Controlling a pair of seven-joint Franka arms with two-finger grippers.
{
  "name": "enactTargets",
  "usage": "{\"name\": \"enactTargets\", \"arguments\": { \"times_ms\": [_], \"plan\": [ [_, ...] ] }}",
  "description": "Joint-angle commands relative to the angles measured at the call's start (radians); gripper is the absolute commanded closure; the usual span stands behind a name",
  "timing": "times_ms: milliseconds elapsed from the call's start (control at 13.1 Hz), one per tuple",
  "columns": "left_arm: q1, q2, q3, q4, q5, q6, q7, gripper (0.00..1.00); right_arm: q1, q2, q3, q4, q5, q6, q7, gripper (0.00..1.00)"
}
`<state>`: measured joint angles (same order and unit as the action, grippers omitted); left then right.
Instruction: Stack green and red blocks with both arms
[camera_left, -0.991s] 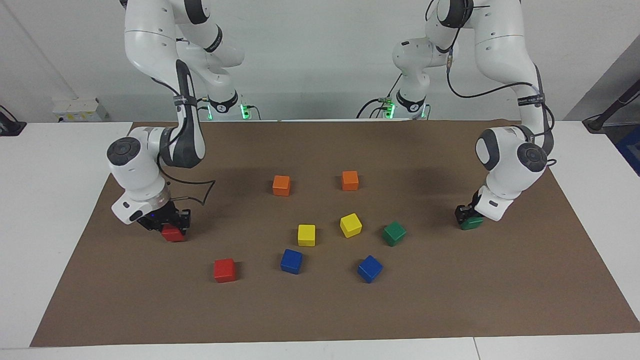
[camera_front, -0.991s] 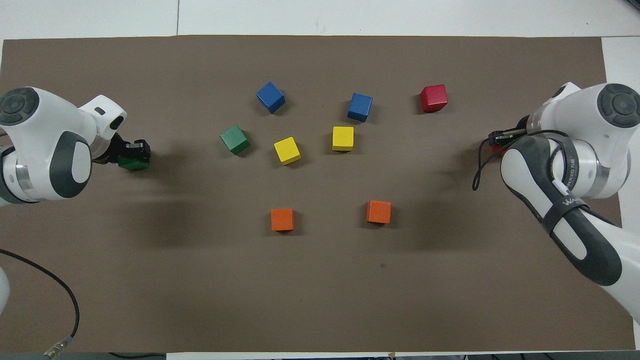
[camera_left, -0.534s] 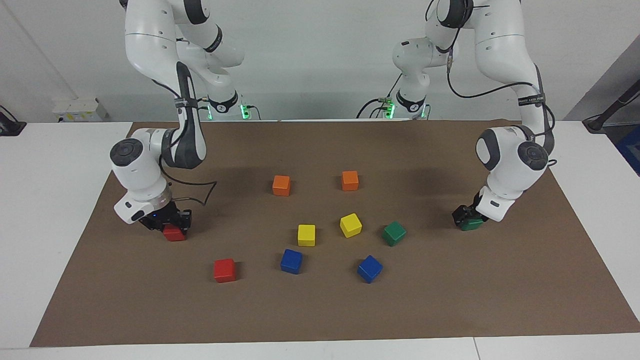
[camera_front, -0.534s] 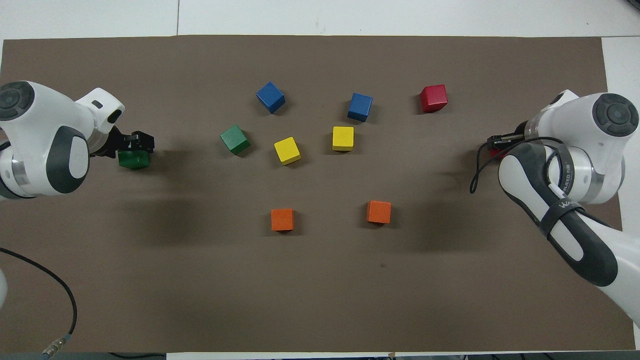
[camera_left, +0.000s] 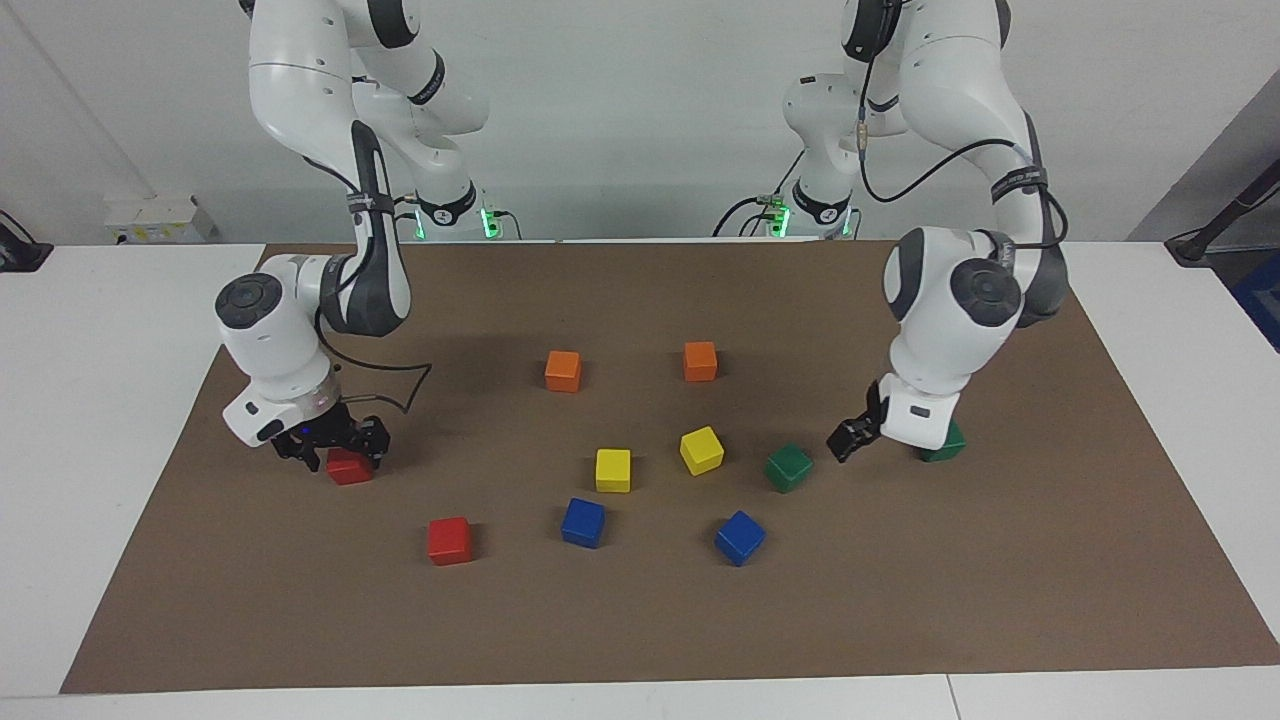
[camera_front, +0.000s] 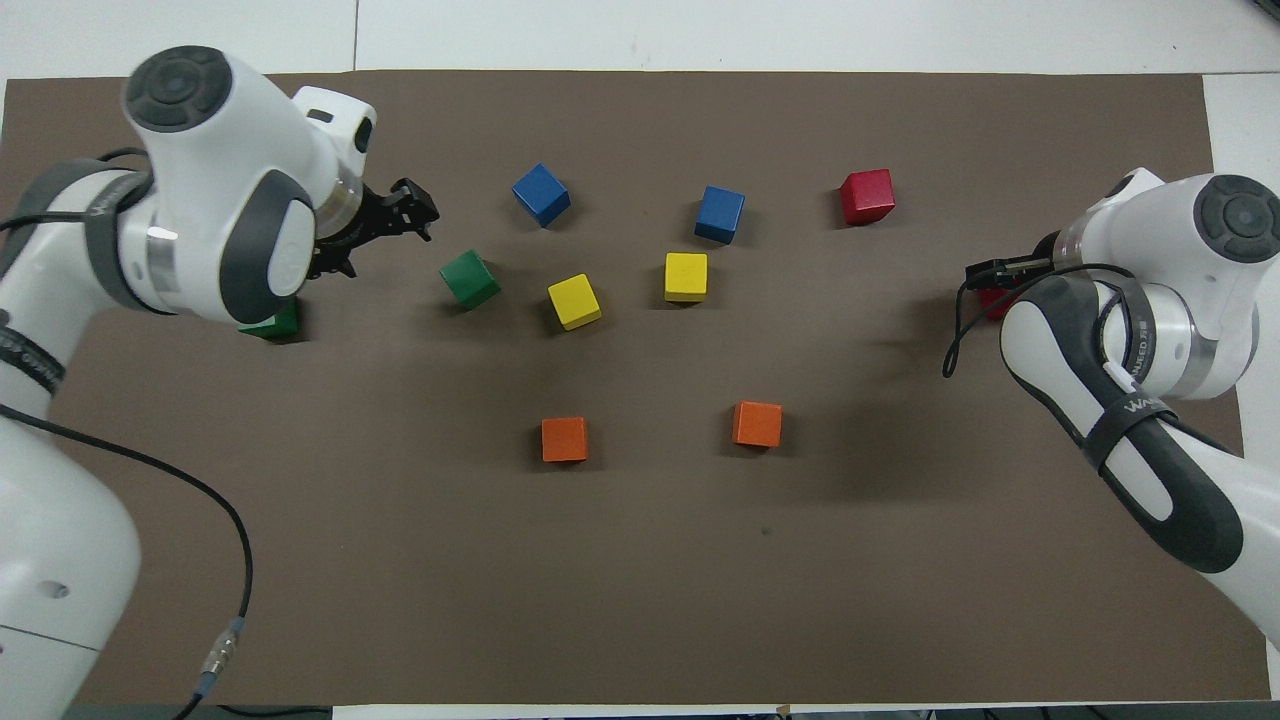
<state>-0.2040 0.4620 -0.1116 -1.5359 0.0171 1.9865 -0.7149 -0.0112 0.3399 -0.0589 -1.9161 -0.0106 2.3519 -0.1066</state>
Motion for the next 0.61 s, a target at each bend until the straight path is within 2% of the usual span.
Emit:
{"name": "enactTargets", "arguments": {
  "times_ms": [0, 76, 305, 381, 534],
  "plan": [
    [-0.057, 0.102, 0.030, 0.103, 0.010, 0.014, -0.087, 0.00, 0.054, 0.052, 0.007, 0.240, -0.044, -0.214, 0.037, 0.00],
    [-0.063, 0.109, 0.032, 0.103, 0.020, 0.037, -0.093, 0.00, 0.077, 0.083, 0.008, 0.318, -0.054, -0.267, 0.082, 0.00],
    [-0.106, 0.109, 0.049, 0.066, 0.085, 0.090, -0.156, 0.00, 0.151, 0.206, 0.007, 0.464, -0.052, -0.322, 0.157, 0.00],
    [-0.106, 0.104, 0.049, 0.042, 0.098, 0.119, -0.156, 0.00, 0.155, 0.253, 0.007, 0.536, -0.055, -0.342, 0.186, 0.00],
    [-0.106, 0.081, 0.049, -0.042, 0.098, 0.181, -0.193, 0.00, 0.178, 0.309, 0.008, 0.607, -0.054, -0.356, 0.200, 0.00]
  ]
}}
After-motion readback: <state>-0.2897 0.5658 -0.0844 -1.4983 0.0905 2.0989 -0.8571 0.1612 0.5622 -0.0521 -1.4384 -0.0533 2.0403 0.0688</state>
